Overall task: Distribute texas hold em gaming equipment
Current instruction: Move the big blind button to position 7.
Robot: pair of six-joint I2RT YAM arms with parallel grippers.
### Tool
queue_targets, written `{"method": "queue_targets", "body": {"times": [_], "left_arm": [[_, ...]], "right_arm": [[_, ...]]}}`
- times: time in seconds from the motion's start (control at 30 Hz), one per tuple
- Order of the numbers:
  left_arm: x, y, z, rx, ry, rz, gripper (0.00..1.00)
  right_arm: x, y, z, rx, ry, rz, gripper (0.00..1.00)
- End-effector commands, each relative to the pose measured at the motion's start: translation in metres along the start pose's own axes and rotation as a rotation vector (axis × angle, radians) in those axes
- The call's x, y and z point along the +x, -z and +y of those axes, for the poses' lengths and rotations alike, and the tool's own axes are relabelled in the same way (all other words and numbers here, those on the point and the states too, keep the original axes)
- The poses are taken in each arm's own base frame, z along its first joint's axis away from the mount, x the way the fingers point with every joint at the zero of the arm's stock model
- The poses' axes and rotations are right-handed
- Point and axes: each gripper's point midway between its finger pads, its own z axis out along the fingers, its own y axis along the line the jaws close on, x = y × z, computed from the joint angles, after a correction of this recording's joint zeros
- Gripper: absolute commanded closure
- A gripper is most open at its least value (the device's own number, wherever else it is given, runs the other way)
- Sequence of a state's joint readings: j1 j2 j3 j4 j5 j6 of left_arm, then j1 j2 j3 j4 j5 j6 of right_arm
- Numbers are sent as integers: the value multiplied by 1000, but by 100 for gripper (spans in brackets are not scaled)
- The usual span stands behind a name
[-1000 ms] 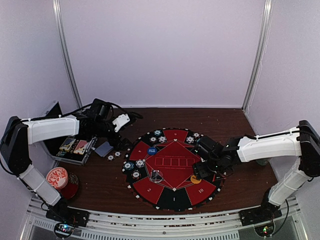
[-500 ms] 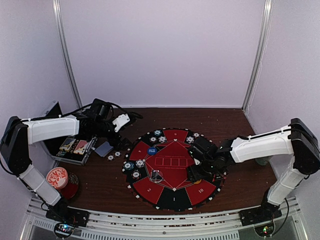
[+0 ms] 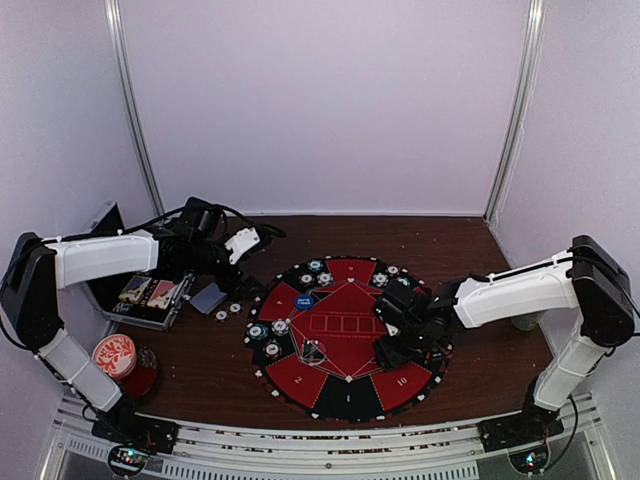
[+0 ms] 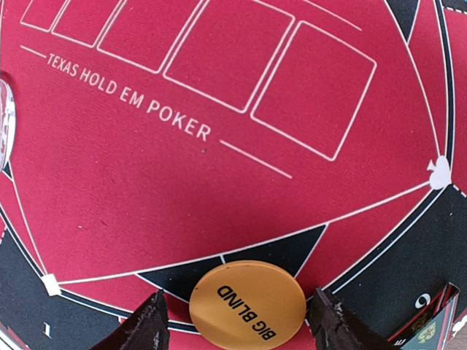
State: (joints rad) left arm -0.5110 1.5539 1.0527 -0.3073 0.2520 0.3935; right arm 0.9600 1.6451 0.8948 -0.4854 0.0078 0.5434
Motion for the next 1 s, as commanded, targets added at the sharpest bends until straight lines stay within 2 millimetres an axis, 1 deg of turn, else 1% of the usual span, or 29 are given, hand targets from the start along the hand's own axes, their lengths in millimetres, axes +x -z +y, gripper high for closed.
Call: {"method": "queue_targets", "body": {"times": [0.0,0.13,0.2,0.33,0.43,0.57,0.73,0.83,0.97], "left_arm": [[-8,5,3,-6,-5,-43,2],[-9,6,3,-7,-6,-45,2],[-9,6,3,-7,-5,-45,2],[-9,5,2,-5,-6,-43,2],[-9,5,3,-7,-6,-45,2],[-9,6,3,-10,-6,-44,2],[-9,5,3,-8,-6,-43,2],[-8,4,3,-7,-4,-40,2],[-8,5,3,-7,-5,-43,2]], "right_arm": [[6,-5,-7,49,29,21,32],[13,-10,-8,52,37,46,33],[18,-13,-10,58,38,62,38],[18,-13,-12,64,38,66,50],[12,-11,-13,81,39,50,57],[4,-11,-15,114,45,32,60],[-12,-8,-21,174,39,-16,61],[-29,-3,-23,199,28,-56,60],[-58,2,-29,226,2,-111,59]]}}
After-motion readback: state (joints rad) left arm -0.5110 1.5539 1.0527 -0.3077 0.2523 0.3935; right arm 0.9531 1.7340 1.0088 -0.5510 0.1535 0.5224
